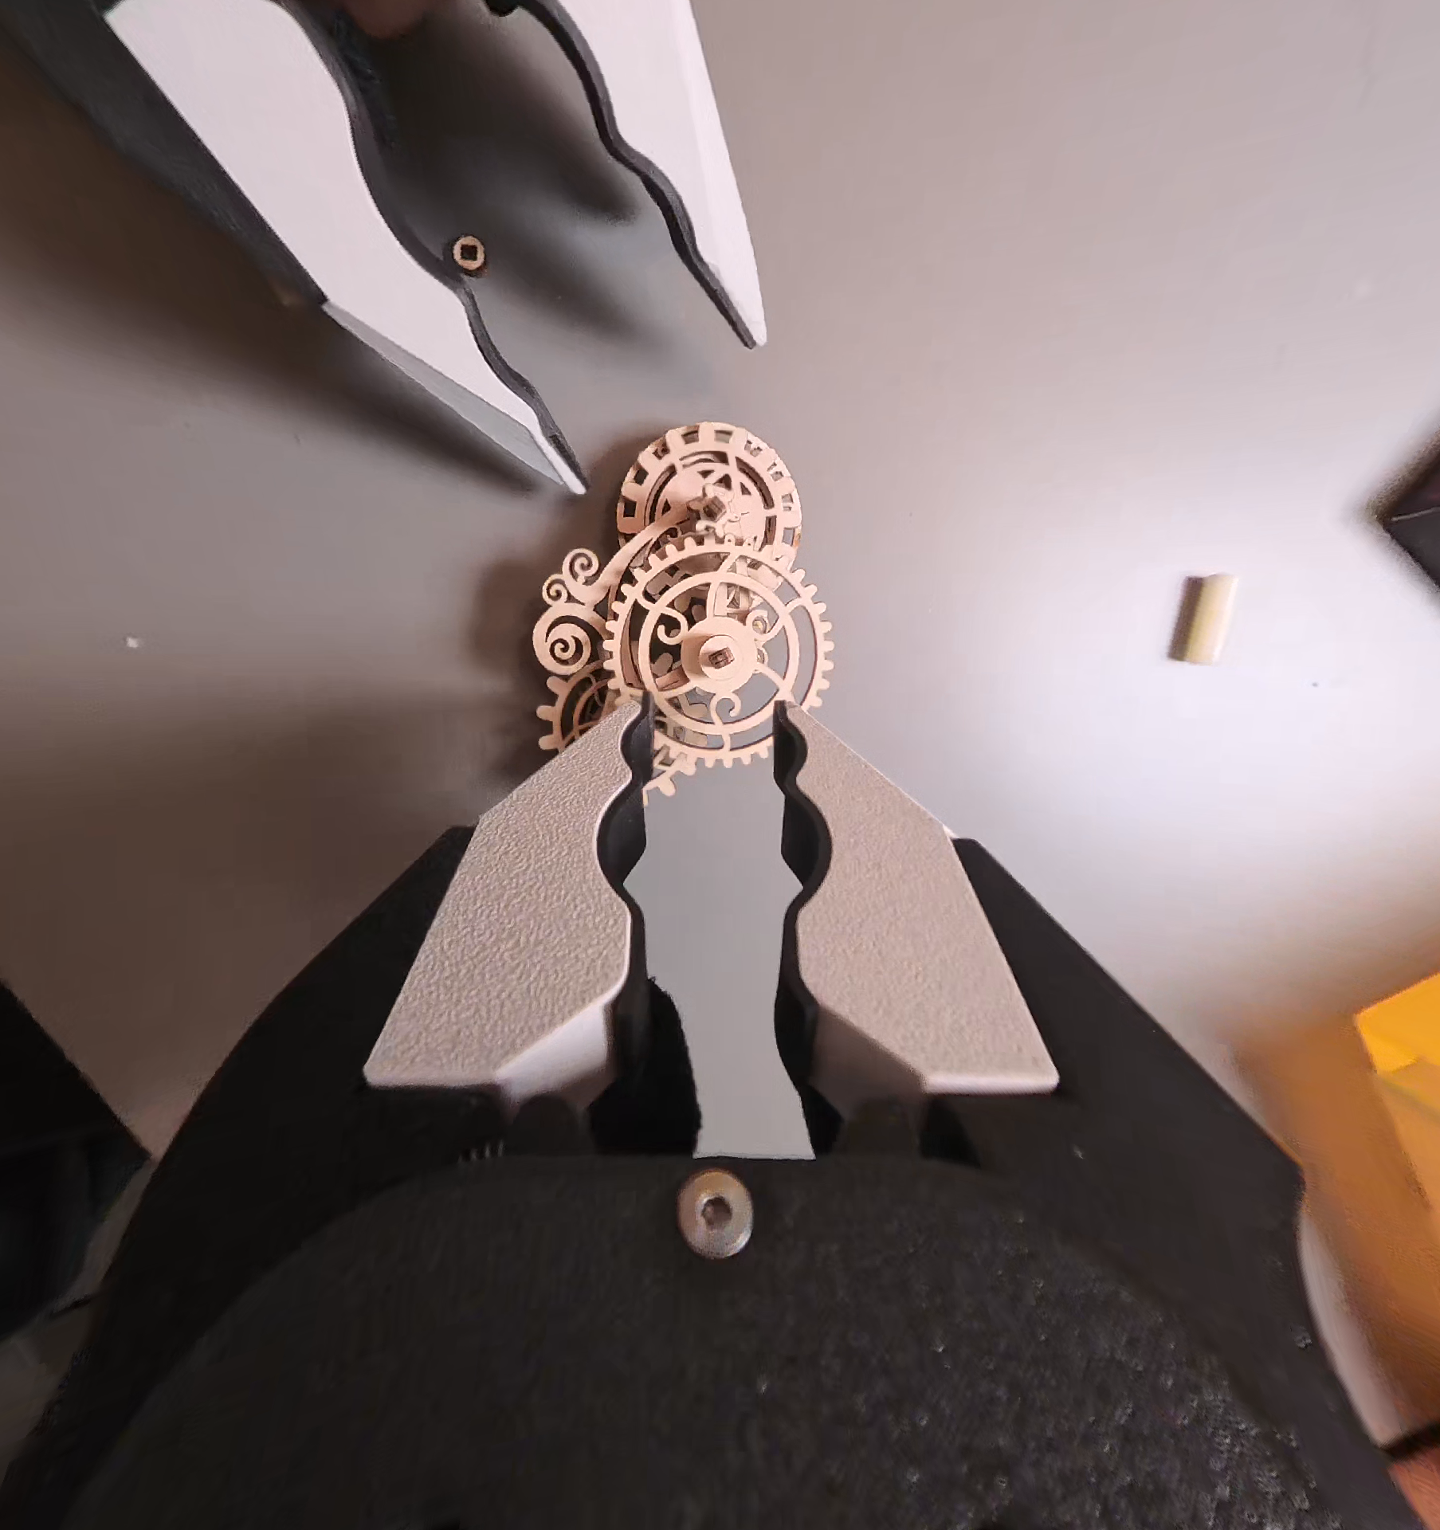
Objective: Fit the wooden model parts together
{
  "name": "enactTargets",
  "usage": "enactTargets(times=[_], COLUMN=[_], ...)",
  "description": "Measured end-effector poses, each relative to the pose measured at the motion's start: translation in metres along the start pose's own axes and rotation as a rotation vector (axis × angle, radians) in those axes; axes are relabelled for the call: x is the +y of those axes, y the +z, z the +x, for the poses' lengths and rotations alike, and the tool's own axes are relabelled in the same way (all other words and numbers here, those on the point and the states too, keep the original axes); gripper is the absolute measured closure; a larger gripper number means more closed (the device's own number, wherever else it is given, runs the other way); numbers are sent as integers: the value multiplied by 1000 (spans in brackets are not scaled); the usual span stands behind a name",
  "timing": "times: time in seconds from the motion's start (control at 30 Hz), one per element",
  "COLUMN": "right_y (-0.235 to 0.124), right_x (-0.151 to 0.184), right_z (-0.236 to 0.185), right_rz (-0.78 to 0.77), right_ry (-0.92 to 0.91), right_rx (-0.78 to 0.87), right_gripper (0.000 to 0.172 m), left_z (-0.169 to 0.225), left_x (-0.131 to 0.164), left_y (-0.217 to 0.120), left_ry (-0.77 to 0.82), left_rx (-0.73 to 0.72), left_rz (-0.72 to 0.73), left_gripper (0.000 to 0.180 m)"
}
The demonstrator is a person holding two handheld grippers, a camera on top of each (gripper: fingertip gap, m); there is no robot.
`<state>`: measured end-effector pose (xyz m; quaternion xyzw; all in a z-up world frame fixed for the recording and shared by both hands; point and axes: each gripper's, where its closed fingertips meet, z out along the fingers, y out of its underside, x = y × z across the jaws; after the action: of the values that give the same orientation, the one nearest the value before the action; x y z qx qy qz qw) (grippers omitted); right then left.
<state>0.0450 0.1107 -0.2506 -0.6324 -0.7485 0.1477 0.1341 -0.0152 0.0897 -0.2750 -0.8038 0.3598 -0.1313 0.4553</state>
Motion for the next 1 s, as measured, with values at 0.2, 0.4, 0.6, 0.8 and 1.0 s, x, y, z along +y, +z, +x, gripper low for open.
enactTargets(times=[0.2,0.4,0.6,0.8,1.0], right_y=[14,17,14,4,8], right_x=[-4,-5,-5,-10,-11], right_z=[2,3,-3,-11,-13], right_rz=[84,63,55,40,25], right_ry=[19,-35,-299,-482,-549], right_rx=[25,12,-9,-73,-108], right_gripper=[156,162,163,163,163], left_z=[2,2,6,4,2], left_x=[3,4,4,-1,2], left_y=[7,10,10,4,2], left_ry=[71,102,125,110,102], left_rx=[-28,-43,-31,-34,-30], left_rz=[-46,-62,-56,-14,-22], left_gripper=[132,143,146,151,151])
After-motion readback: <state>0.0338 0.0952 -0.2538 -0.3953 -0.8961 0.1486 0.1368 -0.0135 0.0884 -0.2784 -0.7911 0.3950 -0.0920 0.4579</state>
